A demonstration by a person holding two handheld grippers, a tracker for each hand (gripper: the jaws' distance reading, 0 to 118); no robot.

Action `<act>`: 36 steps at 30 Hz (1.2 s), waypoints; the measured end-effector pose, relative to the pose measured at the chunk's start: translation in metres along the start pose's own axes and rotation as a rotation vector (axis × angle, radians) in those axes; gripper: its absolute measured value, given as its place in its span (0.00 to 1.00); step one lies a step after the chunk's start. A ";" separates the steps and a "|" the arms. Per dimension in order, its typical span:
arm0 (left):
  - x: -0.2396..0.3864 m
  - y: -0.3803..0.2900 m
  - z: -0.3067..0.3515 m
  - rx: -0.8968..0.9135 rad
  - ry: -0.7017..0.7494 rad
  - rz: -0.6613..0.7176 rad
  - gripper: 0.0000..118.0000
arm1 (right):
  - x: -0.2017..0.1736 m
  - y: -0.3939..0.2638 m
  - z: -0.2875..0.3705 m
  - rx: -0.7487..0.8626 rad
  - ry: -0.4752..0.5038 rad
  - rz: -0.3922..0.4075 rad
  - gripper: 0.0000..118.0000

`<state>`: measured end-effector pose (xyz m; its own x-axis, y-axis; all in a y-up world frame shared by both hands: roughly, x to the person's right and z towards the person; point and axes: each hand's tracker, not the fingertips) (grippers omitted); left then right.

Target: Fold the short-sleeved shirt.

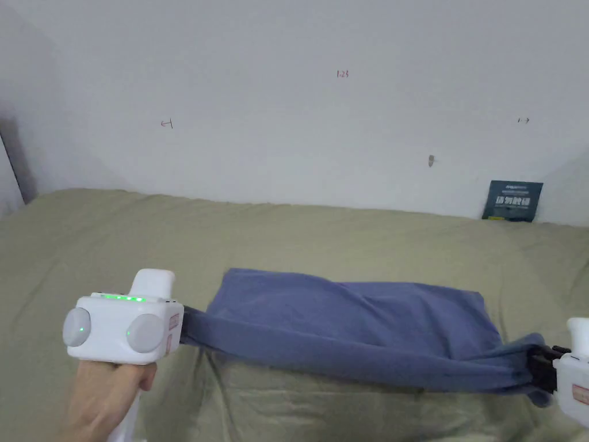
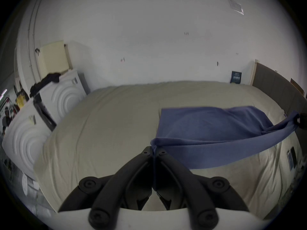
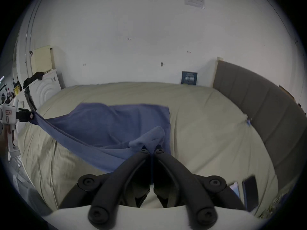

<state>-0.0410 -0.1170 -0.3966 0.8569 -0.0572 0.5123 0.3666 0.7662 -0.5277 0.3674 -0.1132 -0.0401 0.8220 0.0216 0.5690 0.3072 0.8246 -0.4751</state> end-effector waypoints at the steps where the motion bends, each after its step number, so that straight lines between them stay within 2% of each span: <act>1: -0.003 -0.018 0.005 -0.018 0.004 -0.007 0.00 | 0.002 -0.019 0.006 -0.015 0.005 -0.007 0.02; 5: -0.005 -0.079 0.029 -0.049 -0.013 0.015 0.00 | 0.003 -0.079 0.034 -0.071 0.007 -0.011 0.02; 9: -0.006 -0.119 0.056 -0.068 -0.025 0.015 0.00 | 0.010 -0.120 0.059 -0.072 0.003 -0.066 0.02; 12: -0.013 -0.141 0.072 -0.068 -0.040 0.020 0.00 | 0.012 -0.144 0.076 -0.085 -0.002 -0.070 0.02; 14: -0.014 -0.156 0.083 -0.073 -0.052 0.014 0.00 | 0.016 -0.160 0.086 -0.110 0.019 -0.116 0.02; 17: -0.011 -0.176 0.102 -0.092 -0.058 0.007 0.00 | 0.018 -0.174 0.100 -0.104 0.000 -0.189 0.02; 19: -0.013 -0.188 0.111 -0.102 -0.072 0.043 0.00 | 0.021 -0.183 0.109 -0.104 0.017 -0.244 0.02; 29: -0.014 -0.210 0.119 -0.130 -0.082 0.064 0.00 | 0.010 -0.199 0.119 -0.155 -0.006 -0.203 0.04; 30: -0.013 -0.210 0.119 -0.128 -0.089 0.060 0.05 | 0.009 -0.199 0.119 -0.151 -0.007 -0.200 0.16; 31: -0.013 -0.210 0.119 -0.121 -0.093 0.053 0.38 | 0.007 -0.199 0.121 -0.130 -0.023 -0.193 0.53; 32: -0.013 -0.209 0.121 -0.109 -0.084 0.046 0.82 | 0.005 -0.198 0.126 -0.097 -0.067 -0.171 0.86; 33: -0.014 -0.208 0.121 -0.103 -0.081 0.046 1.00 | 0.006 -0.197 0.127 -0.084 -0.106 -0.154 1.00; 34: -0.015 -0.207 0.121 -0.116 -0.079 0.047 0.96 | 0.006 -0.196 0.129 -0.082 -0.092 -0.150 1.00; 35: -0.015 -0.206 0.127 -0.045 -0.055 0.002 0.97 | 0.006 -0.195 0.134 -0.070 -0.087 -0.158 1.00; 36: -0.014 -0.218 0.125 -0.036 -0.095 0.036 0.97 | 0.000 -0.192 0.141 -0.037 -0.083 -0.162 1.00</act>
<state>-0.1777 -0.2032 -0.2044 0.8323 0.0322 0.5534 0.3505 0.7429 -0.5703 0.2411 -0.1916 0.1462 0.7184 -0.0622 0.6928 0.4511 0.7998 -0.3959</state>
